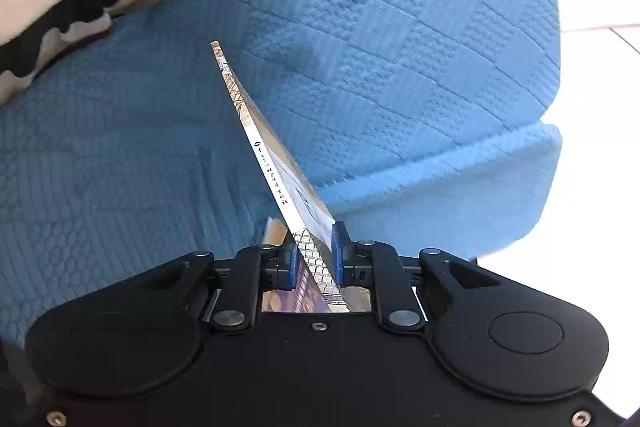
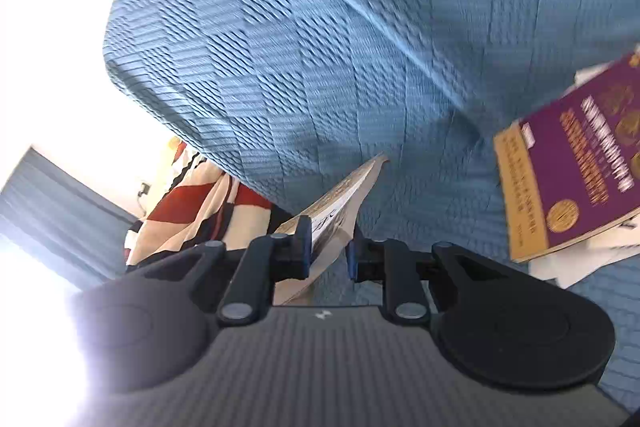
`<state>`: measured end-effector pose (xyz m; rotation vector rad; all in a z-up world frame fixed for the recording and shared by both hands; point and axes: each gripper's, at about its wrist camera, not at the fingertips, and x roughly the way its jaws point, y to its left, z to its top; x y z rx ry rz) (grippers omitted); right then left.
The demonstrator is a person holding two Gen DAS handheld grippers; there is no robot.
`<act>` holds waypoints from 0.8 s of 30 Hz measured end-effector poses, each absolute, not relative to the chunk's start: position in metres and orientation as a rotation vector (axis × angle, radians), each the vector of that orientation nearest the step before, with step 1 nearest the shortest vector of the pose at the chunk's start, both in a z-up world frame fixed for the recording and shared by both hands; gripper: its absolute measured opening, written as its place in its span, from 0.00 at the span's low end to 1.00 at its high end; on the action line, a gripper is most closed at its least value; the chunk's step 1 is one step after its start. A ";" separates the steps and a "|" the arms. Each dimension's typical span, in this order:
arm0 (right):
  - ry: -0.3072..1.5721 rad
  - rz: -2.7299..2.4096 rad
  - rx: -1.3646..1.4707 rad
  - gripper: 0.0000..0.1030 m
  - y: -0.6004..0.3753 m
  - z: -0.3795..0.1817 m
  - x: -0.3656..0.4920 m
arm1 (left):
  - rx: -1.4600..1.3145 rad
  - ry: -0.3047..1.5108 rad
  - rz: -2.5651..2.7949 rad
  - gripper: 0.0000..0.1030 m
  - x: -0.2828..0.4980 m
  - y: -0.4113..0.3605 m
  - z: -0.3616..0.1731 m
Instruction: Organize objects
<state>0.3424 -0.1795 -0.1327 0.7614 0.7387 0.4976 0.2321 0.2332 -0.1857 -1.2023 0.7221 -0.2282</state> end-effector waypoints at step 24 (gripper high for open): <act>0.837 0.324 0.518 0.21 -0.152 -0.194 0.258 | -0.985 1.024 -0.205 0.13 0.204 0.224 -0.250</act>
